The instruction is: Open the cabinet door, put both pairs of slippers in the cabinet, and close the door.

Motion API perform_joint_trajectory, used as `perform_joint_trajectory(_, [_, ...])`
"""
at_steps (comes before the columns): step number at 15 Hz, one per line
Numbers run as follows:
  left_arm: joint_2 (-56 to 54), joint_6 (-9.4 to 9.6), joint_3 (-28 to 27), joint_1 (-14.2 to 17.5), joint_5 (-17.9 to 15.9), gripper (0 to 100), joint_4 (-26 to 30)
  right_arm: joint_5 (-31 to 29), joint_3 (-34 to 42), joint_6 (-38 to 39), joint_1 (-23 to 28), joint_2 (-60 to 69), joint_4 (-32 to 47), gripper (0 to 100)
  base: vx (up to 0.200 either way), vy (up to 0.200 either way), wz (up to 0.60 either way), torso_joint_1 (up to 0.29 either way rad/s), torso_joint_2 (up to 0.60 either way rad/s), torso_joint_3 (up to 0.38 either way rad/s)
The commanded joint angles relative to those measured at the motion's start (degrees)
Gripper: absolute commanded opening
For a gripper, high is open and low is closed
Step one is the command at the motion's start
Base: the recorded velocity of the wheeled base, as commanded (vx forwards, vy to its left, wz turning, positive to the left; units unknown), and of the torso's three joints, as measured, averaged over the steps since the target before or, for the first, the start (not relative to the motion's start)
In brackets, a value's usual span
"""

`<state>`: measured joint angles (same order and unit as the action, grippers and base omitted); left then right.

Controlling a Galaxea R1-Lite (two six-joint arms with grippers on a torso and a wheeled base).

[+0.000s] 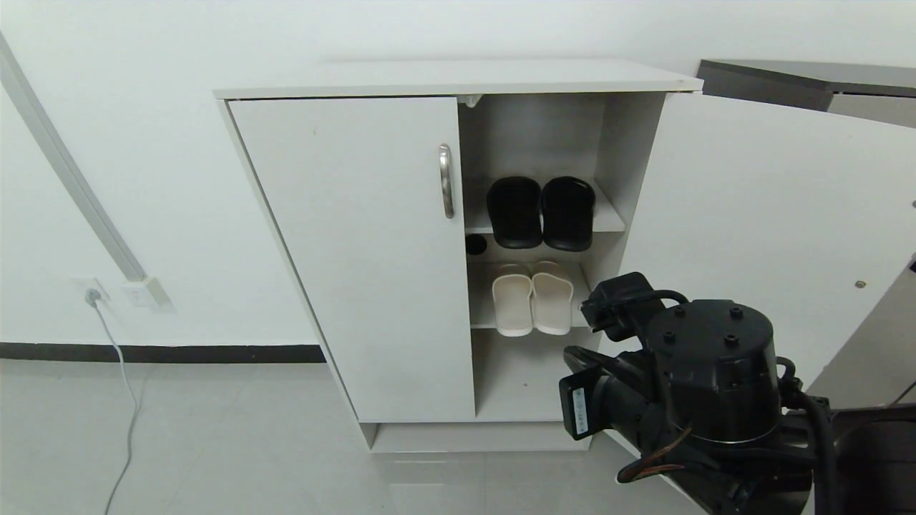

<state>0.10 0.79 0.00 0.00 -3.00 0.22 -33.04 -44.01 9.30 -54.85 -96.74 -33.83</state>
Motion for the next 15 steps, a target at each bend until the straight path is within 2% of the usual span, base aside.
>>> perform_joint_trajectory(1, [0.08,0.0,0.0,0.0,0.01,0,0.04,-0.01,0.06,0.01,0.0,-0.11,-0.1,0,0.0,0.0,0.0,0.0,0.0,0.0])
perform_joint_trajectory(15, [0.08,0.0,0.0,0.0,0.01,0,0.04,-0.01,-0.03,0.01,0.53,-0.99,-1.06,0,0.0,0.0,0.0,0.0,-0.01,-0.009])
